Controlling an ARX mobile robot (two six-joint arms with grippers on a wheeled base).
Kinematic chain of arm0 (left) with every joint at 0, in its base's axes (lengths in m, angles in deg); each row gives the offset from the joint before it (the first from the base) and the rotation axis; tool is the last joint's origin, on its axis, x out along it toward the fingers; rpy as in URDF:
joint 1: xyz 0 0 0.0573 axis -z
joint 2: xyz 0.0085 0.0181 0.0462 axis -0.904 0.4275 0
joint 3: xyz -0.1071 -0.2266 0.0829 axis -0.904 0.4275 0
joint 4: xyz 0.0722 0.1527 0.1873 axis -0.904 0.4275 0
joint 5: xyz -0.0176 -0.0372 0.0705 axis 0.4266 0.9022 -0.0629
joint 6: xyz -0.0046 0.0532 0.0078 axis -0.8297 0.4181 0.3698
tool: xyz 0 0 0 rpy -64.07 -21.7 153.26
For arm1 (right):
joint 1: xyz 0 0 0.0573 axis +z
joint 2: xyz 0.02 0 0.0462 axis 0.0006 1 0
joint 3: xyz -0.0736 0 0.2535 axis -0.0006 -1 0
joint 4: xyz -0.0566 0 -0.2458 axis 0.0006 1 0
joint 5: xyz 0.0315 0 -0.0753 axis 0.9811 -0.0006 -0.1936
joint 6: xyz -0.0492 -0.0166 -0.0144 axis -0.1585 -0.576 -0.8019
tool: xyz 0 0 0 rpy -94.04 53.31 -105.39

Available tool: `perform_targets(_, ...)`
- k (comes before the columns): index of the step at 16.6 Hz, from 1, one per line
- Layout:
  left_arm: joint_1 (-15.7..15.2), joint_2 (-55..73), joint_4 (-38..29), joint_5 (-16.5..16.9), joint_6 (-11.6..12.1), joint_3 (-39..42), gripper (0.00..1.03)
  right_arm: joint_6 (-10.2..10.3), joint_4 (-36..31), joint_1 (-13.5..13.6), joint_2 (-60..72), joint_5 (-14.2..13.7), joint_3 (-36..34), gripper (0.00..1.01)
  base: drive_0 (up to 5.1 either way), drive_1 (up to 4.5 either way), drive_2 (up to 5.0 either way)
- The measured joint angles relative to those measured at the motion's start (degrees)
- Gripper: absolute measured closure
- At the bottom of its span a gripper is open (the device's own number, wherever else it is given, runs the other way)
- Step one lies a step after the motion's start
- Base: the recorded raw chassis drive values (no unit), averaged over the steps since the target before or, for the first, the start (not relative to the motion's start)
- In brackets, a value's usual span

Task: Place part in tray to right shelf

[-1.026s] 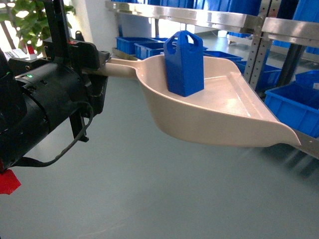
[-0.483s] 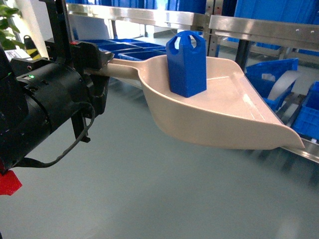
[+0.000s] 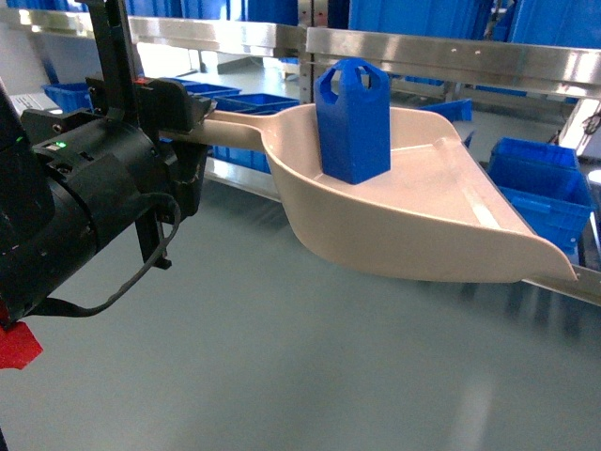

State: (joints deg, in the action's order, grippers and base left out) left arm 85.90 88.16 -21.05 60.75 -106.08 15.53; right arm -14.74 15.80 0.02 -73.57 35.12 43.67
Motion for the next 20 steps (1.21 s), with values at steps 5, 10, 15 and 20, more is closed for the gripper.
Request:
perform_targets(5, 0.0, 0.0, 0.0, 0.0, 0.0, 0.0, 0.86, 0.0, 0.0, 0.0, 0.0, 0.0, 0.0, 0.03, -1.7, -1.71, -1.7)
perform_targets(10, 0.1, 0.0, 0.0, 0.0, 0.0, 0.0, 0.86, 0.0, 0.0, 0.0, 0.0, 0.0, 0.0, 0.03, -1.6, -1.57, -1.6)
perform_targets(15, 0.0, 0.0, 0.0, 0.0, 0.0, 0.0, 0.86, 0.0, 0.0, 0.0, 0.0, 0.0, 0.0, 0.03, -1.6, -1.57, -1.6)
perform_targets(20, 0.0, 0.0, 0.0, 0.0, 0.0, 0.0, 0.86, 0.0, 0.0, 0.0, 0.0, 0.0, 0.0, 0.03, -1.6, -1.55, -1.6)
